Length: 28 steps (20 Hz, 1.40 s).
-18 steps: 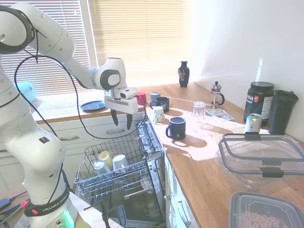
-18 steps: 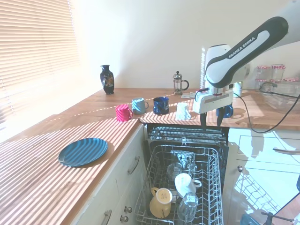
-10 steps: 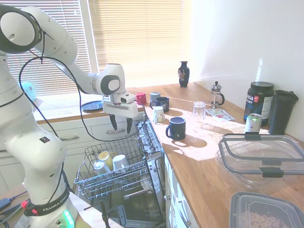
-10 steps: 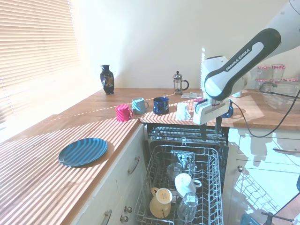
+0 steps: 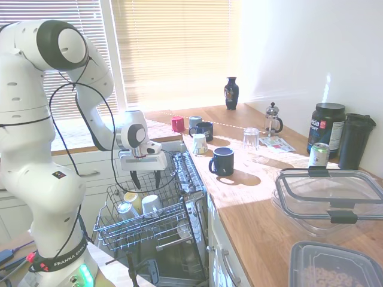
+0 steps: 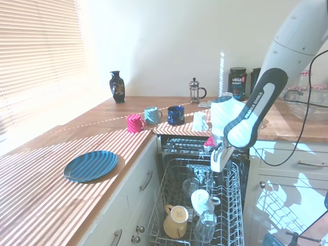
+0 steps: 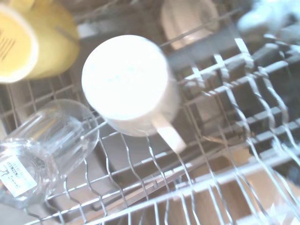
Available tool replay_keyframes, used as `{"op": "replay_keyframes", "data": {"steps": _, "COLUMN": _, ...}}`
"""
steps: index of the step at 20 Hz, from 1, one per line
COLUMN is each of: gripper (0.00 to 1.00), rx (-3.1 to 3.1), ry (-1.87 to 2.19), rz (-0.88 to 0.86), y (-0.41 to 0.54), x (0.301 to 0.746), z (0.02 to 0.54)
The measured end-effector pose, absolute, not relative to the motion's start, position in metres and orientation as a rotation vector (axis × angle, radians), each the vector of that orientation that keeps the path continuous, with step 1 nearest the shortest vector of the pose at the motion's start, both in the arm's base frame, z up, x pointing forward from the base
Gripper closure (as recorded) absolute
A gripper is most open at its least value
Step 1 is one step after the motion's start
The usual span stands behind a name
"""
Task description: Move the white mug from the dishwasher to the counter
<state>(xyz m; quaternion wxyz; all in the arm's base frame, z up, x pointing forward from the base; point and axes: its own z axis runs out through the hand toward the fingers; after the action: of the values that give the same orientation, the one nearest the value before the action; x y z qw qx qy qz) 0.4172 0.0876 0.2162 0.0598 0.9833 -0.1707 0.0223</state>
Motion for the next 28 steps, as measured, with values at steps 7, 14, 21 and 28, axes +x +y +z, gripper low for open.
{"op": "replay_keyframes", "data": {"steps": 7, "gripper": 0.00, "rx": 2.974, "ry": -0.300, "rz": 0.051, "y": 0.109, "x": 0.444, "z": 0.159}}
{"op": "replay_keyframes", "data": {"steps": 14, "gripper": 0.00, "rx": 2.945, "ry": -0.114, "rz": 0.005, "y": 0.125, "x": 0.465, "z": 0.108}}
{"op": "replay_keyframes", "data": {"steps": 21, "gripper": 0.00, "rx": 2.919, "ry": -0.007, "rz": -0.019, "y": 0.129, "x": 0.474, "z": 0.063}}
{"op": "replay_keyframes", "data": {"steps": 28, "gripper": 1.00, "rx": 2.911, "ry": 0.015, "rz": -0.040, "y": 0.131, "x": 0.482, "z": 0.035}}
